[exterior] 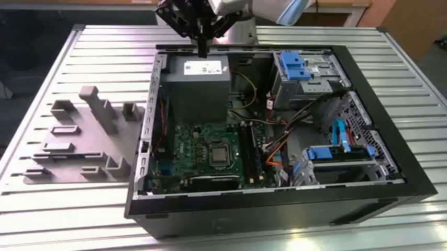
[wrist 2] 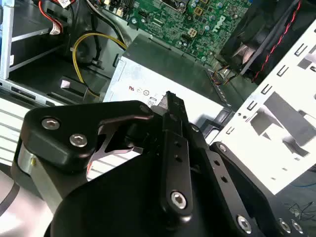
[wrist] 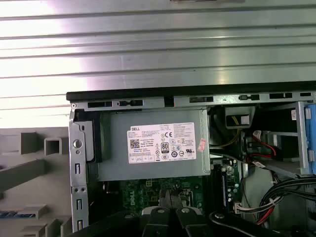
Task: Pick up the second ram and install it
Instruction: 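Reach for the second ram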
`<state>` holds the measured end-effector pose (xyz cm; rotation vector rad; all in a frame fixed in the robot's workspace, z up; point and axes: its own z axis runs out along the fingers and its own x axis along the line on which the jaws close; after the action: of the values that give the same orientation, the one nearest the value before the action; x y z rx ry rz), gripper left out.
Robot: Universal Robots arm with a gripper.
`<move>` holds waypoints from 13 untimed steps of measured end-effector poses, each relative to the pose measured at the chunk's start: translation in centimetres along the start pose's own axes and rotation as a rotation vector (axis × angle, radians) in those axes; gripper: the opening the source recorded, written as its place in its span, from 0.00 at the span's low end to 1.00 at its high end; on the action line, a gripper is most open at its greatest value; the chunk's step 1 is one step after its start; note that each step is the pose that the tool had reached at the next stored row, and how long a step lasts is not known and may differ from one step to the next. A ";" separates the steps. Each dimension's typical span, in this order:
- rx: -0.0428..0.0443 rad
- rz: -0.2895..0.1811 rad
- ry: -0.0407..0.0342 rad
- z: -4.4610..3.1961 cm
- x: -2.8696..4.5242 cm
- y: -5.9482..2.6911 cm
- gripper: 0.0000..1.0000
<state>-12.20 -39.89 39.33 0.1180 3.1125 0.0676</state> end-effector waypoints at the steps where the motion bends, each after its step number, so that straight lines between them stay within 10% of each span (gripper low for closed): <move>1: 0.0000 0.000 0.0000 0.00 0.00 0.00 0.11; 13: 0.0001 0.000 0.0000 -0.01 0.05 0.00 0.11</move>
<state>-12.25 -39.89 39.33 0.1182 3.1125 0.0675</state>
